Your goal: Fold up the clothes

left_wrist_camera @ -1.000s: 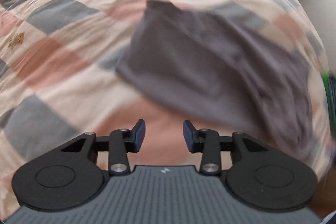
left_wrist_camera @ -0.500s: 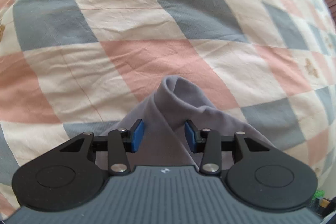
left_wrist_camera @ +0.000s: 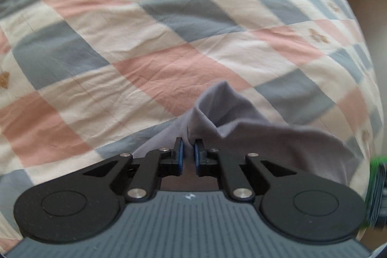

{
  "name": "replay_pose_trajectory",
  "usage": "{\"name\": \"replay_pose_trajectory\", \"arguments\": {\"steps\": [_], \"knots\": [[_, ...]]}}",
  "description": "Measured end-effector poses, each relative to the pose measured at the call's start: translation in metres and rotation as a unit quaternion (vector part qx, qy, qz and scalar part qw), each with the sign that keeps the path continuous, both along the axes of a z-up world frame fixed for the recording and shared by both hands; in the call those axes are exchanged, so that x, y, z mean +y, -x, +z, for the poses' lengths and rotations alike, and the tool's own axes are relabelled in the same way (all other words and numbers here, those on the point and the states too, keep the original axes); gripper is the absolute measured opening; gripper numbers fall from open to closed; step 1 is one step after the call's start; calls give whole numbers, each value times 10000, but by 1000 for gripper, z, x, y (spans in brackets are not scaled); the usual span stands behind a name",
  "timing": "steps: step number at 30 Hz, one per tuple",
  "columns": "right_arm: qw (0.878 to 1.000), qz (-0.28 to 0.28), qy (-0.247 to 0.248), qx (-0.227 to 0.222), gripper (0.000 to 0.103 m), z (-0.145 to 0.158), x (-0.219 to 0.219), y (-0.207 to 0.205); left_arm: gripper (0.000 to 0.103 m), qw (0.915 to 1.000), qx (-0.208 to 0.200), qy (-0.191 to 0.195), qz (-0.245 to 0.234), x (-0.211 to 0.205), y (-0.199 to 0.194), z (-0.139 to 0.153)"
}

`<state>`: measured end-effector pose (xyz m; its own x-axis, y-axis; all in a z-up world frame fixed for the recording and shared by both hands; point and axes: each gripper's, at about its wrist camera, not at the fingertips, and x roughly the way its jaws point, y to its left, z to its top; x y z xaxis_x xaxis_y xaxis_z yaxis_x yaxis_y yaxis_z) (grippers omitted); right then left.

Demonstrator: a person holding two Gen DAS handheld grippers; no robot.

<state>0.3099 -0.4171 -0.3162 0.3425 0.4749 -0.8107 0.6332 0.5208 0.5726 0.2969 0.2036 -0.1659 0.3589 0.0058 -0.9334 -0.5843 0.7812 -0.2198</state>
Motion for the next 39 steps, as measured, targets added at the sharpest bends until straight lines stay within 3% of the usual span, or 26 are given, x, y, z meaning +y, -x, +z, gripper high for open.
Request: {"name": "replay_pose_trajectory", "arguments": {"steps": [4,7,9,15,21,26,28,29,30,35,39], "knots": [[9967,205,-13,-790,3,42,4,-21,6,9988,-244,-396,-175,0,17,33],[9879,625,10,-1421,3,84,9,-47,19,9996,-85,-258,-95,8,12,31],[9822,895,12,-1651,3,100,12,-61,18,9999,125,-85,1,5,6,20],[9824,1174,4,-1452,3,96,19,-61,31,9964,444,473,547,4,-13,-10],[9897,1047,65,-977,3,68,12,-33,31,9881,713,759,1128,21,-48,-33],[9921,954,147,-804,3,58,5,-19,32,9826,1104,895,1195,25,-76,-58],[9929,912,178,-745,4,54,3,-17,29,9797,1310,932,1199,22,-79,-69],[9932,897,192,-721,4,52,4,-17,11,9780,1401,947,1221,22,-78,-73],[9934,881,197,-708,4,51,4,-17,3,9782,1396,939,1219,20,-75,-72],[9932,809,256,-793,3,57,3,-18,2,9926,843,533,698,7,-44,-27],[9904,563,319,-1220,3,82,-5,-27,1,9971,-157,313,674,12,5,40]]}}
